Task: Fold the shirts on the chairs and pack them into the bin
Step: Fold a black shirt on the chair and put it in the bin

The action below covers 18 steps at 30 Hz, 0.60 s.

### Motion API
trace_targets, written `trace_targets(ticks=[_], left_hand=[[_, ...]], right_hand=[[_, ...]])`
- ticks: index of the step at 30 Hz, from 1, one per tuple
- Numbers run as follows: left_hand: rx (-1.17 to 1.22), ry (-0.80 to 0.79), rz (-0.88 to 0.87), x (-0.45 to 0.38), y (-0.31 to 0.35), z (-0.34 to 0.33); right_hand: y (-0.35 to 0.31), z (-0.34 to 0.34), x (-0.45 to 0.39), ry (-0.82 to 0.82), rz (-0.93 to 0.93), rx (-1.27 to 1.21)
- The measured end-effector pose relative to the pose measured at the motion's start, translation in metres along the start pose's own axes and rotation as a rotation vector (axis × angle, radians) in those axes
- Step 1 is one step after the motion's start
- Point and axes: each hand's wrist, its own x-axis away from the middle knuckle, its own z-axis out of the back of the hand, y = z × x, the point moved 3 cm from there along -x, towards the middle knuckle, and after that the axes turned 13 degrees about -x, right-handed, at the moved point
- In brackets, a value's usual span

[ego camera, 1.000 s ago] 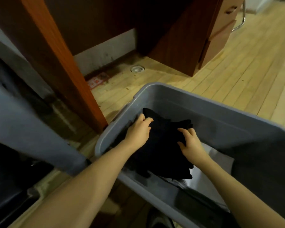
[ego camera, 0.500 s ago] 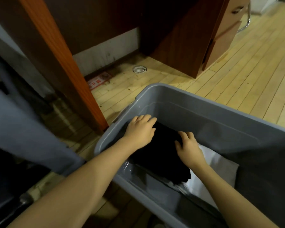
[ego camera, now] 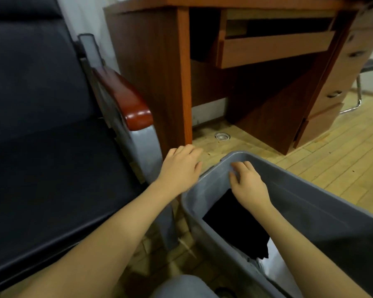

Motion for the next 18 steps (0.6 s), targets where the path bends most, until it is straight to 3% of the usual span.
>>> trace_targets(ticks=[9, 18], left_hand=[[-0.072, 0.076, 0.201, 0.095, -0.096, 0.098], [-0.189, 0.114, 0.493, 0.245, -0.217, 0.166]], right_hand=[[-0.146, -0.036, 0.017, -0.032, 0.304, -0.066], [-0.305, -0.150, 0.055, -0.247, 0.571, -0.051]])
